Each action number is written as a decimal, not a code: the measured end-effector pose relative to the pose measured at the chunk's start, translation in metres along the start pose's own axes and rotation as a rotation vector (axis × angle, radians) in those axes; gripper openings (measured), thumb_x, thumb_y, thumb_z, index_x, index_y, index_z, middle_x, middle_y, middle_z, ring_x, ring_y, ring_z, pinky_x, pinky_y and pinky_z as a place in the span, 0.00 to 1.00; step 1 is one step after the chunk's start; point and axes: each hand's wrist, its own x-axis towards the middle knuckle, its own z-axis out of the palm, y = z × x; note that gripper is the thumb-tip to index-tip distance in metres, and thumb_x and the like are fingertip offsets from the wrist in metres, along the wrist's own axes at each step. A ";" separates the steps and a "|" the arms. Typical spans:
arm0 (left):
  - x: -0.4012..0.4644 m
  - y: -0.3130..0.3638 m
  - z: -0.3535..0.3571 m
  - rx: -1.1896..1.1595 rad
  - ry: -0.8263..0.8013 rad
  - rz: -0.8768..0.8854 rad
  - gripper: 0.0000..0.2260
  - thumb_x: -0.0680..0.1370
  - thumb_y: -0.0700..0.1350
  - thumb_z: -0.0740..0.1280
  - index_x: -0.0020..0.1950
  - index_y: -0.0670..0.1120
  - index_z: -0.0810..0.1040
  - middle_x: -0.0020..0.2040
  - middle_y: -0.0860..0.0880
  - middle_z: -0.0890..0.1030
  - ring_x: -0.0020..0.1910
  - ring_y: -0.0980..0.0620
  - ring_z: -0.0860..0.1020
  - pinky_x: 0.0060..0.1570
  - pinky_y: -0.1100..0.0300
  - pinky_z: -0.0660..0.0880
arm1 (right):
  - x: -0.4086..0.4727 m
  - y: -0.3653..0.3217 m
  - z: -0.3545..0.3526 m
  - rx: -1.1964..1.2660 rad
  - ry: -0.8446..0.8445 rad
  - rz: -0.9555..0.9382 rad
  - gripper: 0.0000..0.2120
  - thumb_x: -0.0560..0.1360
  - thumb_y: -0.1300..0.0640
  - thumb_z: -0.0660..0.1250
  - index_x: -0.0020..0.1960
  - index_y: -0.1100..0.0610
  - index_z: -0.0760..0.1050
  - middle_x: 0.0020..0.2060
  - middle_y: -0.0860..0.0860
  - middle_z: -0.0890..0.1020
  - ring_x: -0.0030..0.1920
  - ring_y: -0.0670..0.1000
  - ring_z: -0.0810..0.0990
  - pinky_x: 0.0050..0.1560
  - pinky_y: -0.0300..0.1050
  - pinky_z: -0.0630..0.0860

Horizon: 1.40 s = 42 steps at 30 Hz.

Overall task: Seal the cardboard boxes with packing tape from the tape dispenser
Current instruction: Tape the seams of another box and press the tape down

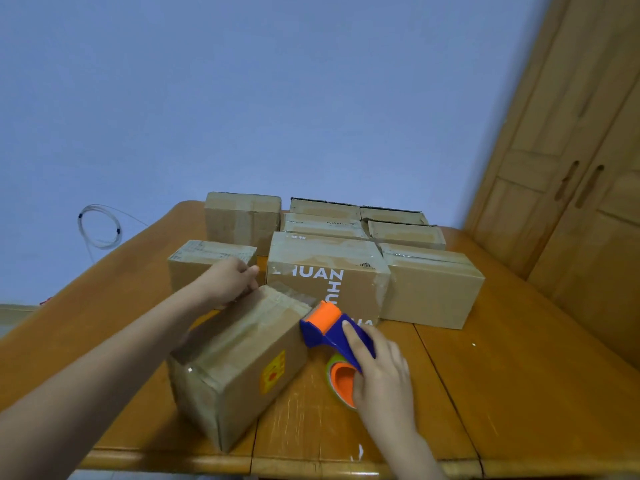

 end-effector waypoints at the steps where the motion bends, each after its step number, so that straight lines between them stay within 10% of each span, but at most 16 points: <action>1: 0.000 0.005 0.000 0.098 -0.006 0.008 0.20 0.83 0.51 0.56 0.46 0.39 0.80 0.42 0.43 0.80 0.39 0.49 0.77 0.39 0.59 0.73 | -0.001 -0.008 0.001 0.004 -0.014 0.018 0.47 0.52 0.58 0.84 0.68 0.50 0.68 0.56 0.53 0.78 0.52 0.53 0.78 0.38 0.44 0.80; 4: -0.007 0.019 0.010 0.331 -0.072 0.033 0.26 0.80 0.61 0.56 0.48 0.39 0.78 0.39 0.46 0.78 0.38 0.52 0.76 0.40 0.61 0.74 | -0.005 -0.026 0.001 0.046 -0.042 0.072 0.48 0.55 0.54 0.83 0.71 0.48 0.64 0.58 0.51 0.76 0.53 0.53 0.78 0.38 0.43 0.81; 10: -0.017 0.010 0.042 0.540 -0.019 0.028 0.46 0.71 0.72 0.60 0.79 0.46 0.50 0.79 0.43 0.54 0.75 0.40 0.59 0.71 0.38 0.59 | -0.013 -0.037 0.001 0.120 -0.066 0.124 0.47 0.66 0.52 0.77 0.75 0.42 0.52 0.66 0.50 0.68 0.60 0.52 0.72 0.47 0.42 0.78; 23: -0.019 0.002 0.048 0.546 0.027 0.077 0.41 0.71 0.72 0.58 0.76 0.48 0.59 0.78 0.47 0.57 0.76 0.43 0.55 0.70 0.33 0.49 | -0.012 -0.037 -0.024 0.005 -0.313 0.096 0.44 0.80 0.55 0.61 0.68 0.35 0.25 0.75 0.41 0.38 0.58 0.45 0.60 0.48 0.32 0.72; 42: -0.023 0.002 0.047 0.543 -0.021 0.043 0.47 0.74 0.72 0.55 0.79 0.44 0.40 0.80 0.47 0.46 0.78 0.43 0.48 0.70 0.34 0.45 | -0.002 -0.042 -0.057 -0.162 -0.471 0.140 0.37 0.80 0.57 0.57 0.75 0.35 0.36 0.77 0.43 0.43 0.57 0.53 0.69 0.46 0.40 0.70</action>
